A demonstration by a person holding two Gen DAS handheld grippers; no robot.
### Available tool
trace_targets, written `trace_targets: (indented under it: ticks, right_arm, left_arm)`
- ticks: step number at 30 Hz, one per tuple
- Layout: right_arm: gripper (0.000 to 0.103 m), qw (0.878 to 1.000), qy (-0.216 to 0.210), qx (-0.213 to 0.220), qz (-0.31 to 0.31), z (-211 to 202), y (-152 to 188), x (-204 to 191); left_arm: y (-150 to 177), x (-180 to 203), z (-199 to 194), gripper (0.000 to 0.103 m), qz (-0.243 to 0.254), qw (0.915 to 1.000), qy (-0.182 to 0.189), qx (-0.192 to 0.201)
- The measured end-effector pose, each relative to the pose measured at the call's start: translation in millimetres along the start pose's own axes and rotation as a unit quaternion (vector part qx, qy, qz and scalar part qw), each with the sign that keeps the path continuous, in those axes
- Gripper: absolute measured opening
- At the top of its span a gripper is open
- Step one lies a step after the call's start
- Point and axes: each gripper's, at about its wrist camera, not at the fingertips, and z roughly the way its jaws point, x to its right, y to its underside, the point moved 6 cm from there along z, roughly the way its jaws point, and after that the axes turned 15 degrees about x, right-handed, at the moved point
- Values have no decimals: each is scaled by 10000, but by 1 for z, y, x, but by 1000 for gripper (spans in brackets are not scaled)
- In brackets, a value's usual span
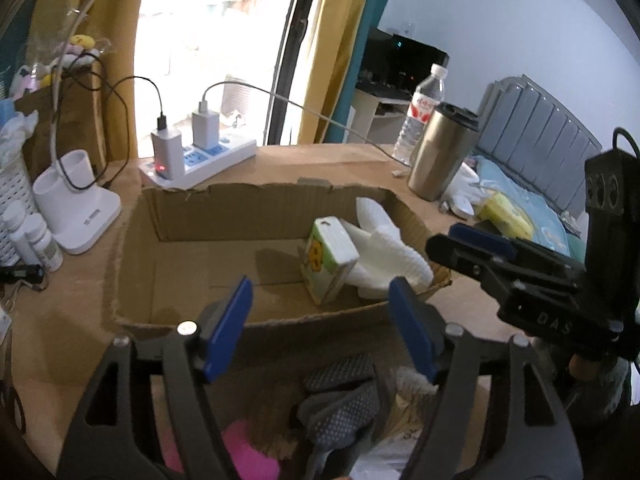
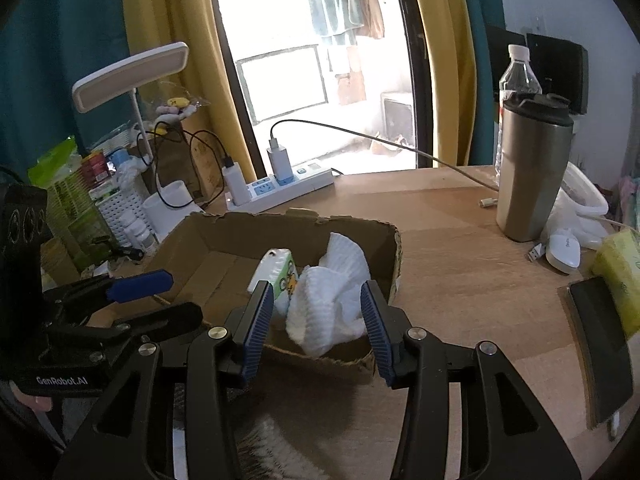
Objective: Organize soft objects
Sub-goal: 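Open both grippers to drop the tissue pack and wipes into the cardboard box, then grasp the grey dotted glove with the left gripper while the right gripper grasps the cotton swab bag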
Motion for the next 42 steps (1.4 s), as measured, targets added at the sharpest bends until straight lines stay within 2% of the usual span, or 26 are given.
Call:
trace_targets:
  ticks: [16, 20, 27, 36, 42]
  right_arm:
    - [50, 9999, 54, 112, -98, -35, 5, -18]
    - [59, 9998, 53, 115, -121, -43, 9, -24]
    - [61, 9998, 72, 81, -151, -52, 19, -32]
    - [62, 9998, 63, -108, -153, -58, 43, -38]
    - [63, 9992, -5, -386, -128, -56, 65, -41]
  left_arm:
    - [5, -7, -45, 79, -111, 9994, -94, 306]
    - [11, -9, -53, 80, -150, 9993, -121, 308]
    - [22, -14, -67, 81, -218, 9992, -174, 297]
    - [44, -14, -74, 82, -265, 9993, -193, 154]
    - [54, -15, -74, 82, -327, 9992, -222, 95]
